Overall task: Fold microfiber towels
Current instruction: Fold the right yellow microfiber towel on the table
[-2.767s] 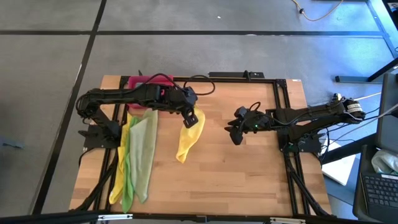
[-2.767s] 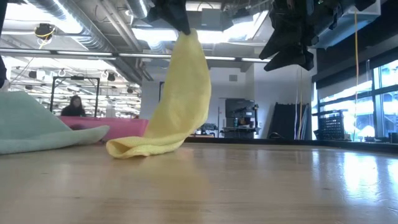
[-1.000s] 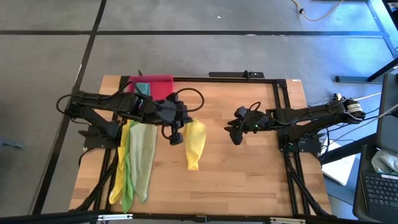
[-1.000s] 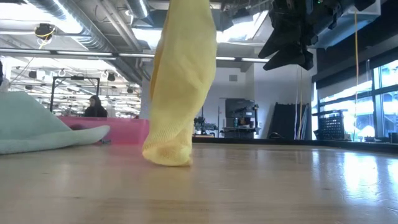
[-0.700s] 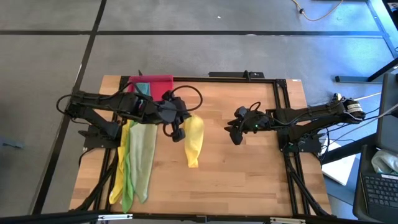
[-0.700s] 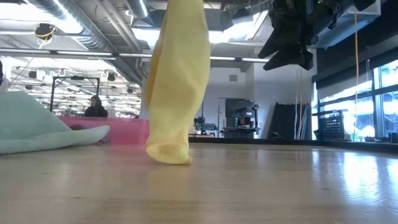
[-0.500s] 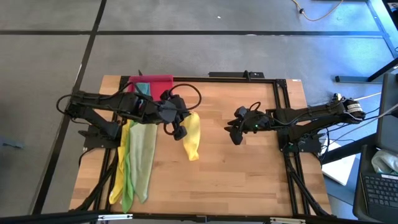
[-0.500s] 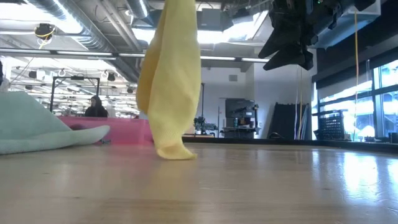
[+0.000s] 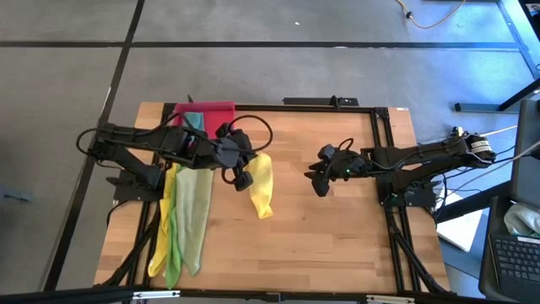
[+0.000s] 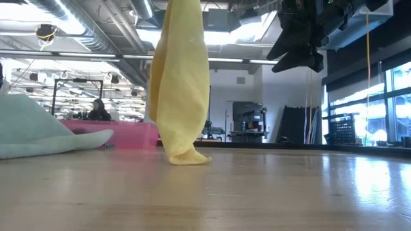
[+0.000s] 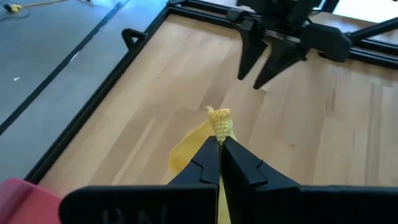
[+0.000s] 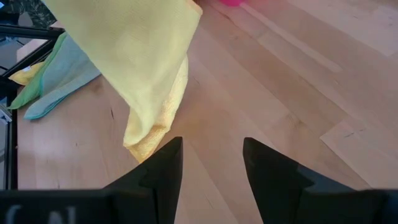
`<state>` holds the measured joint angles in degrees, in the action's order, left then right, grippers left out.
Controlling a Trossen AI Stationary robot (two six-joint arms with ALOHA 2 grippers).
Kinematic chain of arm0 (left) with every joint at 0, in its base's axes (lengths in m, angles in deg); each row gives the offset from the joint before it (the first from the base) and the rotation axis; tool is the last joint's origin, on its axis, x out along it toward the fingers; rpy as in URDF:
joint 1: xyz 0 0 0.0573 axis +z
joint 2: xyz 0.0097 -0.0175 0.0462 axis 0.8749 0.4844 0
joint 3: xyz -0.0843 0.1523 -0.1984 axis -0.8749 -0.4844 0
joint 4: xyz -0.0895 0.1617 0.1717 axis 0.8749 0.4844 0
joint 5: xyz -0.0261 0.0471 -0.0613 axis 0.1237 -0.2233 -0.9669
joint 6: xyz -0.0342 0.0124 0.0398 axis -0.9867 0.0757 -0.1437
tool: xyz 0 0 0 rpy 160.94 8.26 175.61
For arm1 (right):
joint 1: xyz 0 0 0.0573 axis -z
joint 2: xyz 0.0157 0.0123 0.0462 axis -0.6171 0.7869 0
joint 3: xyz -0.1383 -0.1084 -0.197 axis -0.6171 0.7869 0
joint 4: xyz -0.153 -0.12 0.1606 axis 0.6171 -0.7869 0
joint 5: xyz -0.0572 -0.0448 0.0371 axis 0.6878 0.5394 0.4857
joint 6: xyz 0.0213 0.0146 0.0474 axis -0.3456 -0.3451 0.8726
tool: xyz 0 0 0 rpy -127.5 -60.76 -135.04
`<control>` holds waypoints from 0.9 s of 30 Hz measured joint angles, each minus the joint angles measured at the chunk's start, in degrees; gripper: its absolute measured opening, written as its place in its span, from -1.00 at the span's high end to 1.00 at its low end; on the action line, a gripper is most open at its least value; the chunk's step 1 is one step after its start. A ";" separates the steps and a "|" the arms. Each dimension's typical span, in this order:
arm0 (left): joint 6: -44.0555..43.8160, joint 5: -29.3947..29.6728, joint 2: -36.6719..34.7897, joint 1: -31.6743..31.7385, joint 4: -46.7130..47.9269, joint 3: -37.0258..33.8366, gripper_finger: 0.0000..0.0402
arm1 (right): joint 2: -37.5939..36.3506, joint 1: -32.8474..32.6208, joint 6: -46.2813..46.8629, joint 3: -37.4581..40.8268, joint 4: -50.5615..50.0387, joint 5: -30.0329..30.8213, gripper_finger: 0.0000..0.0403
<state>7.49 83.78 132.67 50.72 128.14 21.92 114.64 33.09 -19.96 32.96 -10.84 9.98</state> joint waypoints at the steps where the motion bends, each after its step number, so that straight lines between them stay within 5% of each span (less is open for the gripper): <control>1: -0.03 0.65 0.01 0.01 -0.02 0.00 1.00 | 0.00 0.00 0.01 0.00 0.00 0.00 0.14; 8: 0.37 4.58 0.02 -0.57 -3.54 -0.02 1.00 | 0.00 0.01 0.00 0.00 0.00 0.00 0.14; 14: 2.10 2.00 0.04 -1.27 -6.31 -0.02 1.00 | 0.00 0.01 0.01 0.00 0.00 0.00 0.14; 16: 2.89 -4.17 0.04 -0.24 -7.72 -0.02 1.00 | 0.00 0.01 0.01 0.00 0.00 0.00 0.15; 23: 11.53 -39.47 0.66 7.89 -7.82 -1.48 1.00 | 0.00 0.01 0.01 0.00 0.00 0.02 0.15; 27: 15.57 -45.44 0.59 11.72 -9.77 -1.70 1.00 | 0.00 0.00 0.01 0.00 0.01 0.01 0.15</control>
<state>23.06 38.34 133.26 62.44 118.37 20.21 114.64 33.10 -19.95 32.96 -10.83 9.99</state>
